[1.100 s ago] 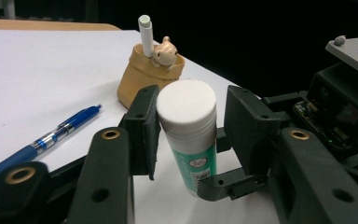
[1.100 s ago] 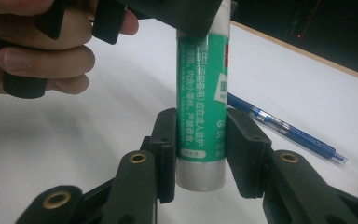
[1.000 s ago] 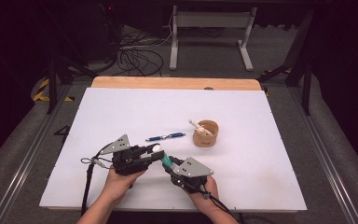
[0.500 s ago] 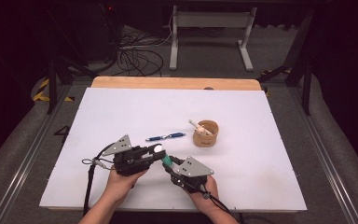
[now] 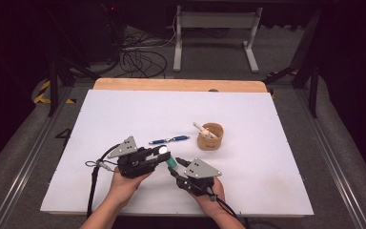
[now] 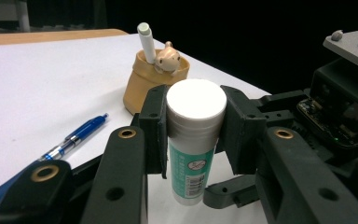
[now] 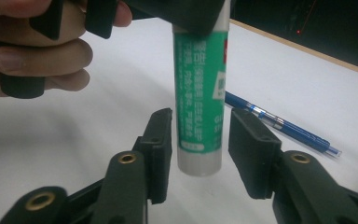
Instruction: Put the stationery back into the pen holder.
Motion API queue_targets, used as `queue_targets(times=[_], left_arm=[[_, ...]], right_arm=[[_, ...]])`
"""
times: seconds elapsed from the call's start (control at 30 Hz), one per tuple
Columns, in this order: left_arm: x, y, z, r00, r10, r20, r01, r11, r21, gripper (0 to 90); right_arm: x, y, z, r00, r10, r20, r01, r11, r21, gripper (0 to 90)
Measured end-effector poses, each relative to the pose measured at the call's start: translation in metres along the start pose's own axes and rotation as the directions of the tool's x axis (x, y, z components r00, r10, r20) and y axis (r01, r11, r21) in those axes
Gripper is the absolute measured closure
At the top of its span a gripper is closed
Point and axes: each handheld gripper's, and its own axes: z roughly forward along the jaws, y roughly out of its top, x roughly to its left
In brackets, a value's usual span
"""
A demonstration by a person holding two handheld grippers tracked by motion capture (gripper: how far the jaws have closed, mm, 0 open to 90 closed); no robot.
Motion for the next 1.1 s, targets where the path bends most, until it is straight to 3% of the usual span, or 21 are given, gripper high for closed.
queue_targets(times=[0.53, 0.87, 1.1], left_arm=[[-0.001, 0.012, 0.012, 0.9966, 0.068, -0.046, -0.066, 0.9974, 0.029, 64.7], [-0.004, 0.028, 0.019, 0.9939, 0.101, -0.046, -0.099, 0.9945, 0.032, 64.7], [-0.008, 0.041, 0.026, 0.9913, 0.125, -0.043, -0.124, 0.9919, 0.030, 64.7]], right_arm=[[-0.024, 0.002, -0.018, 0.9958, 0.085, 0.034, -0.084, 0.996, -0.019, 39.3], [-0.048, -0.001, -0.041, 0.9890, 0.138, 0.052, -0.136, 0.990, -0.045, 31.5], [-0.056, -0.003, -0.051, 0.9878, 0.143, 0.062, -0.140, 0.989, -0.040, 26.2]])
